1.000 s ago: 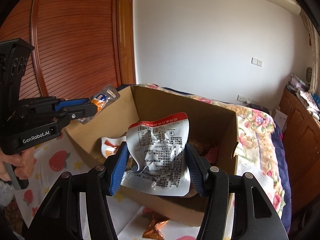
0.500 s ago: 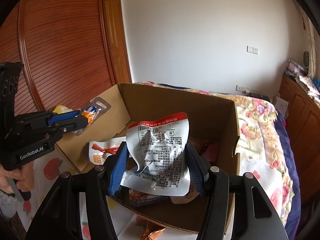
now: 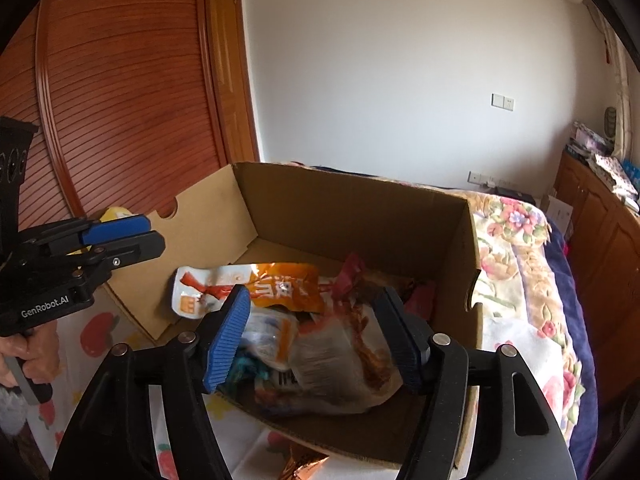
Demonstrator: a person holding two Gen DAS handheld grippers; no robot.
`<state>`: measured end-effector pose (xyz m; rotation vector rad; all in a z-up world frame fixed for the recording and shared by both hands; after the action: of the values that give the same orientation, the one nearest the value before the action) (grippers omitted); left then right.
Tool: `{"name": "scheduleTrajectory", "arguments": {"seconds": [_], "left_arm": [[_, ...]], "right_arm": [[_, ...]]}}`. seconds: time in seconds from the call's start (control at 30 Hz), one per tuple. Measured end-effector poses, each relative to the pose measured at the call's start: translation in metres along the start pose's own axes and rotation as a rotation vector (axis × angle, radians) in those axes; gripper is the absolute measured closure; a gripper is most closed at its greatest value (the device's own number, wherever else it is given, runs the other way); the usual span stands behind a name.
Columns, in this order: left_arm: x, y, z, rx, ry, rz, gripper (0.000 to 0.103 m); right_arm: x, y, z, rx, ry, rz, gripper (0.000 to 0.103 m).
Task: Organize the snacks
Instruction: 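Open both grippers to release the pouches into the box, then lower the left gripper to the white candy bar while the right gripper approaches the copper foil candy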
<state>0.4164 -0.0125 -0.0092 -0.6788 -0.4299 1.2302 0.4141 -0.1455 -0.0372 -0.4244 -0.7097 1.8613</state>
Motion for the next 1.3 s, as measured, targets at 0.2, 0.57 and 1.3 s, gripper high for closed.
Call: {"name": "scheduleTrajectory", "arguments": {"seconds": [0.2, 0.57, 1.3], "left_arm": [[0.002, 0.017, 0.025, -0.009, -0.014, -0.009, 0.065], [0.008, 0.066, 0.05, 0.032, -0.024, -0.01, 0.064], [0.01, 0.146, 0.009, 0.195, -0.023, -0.021, 0.064]], "right_arm": [[0.008, 0.012, 0.034, -0.022, -0.012, 0.018, 0.037], [0.038, 0.062, 0.078, 0.008, 0.01, 0.053, 0.037], [0.024, 0.122, 0.002, 0.223, 0.012, -0.031, 0.048]]}}
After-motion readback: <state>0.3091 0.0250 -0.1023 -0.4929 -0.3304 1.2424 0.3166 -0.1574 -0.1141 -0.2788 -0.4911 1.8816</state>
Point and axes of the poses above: each gripper's, at about its wrist camera, not at the fingertips, and z roughly against the way its jaws point, x to its left, y to its underside, the point moved 5 cm from there along -z, roughly the way its jaws point, and after that the axes turned 14 degrees about x, right-handed, at the moved point
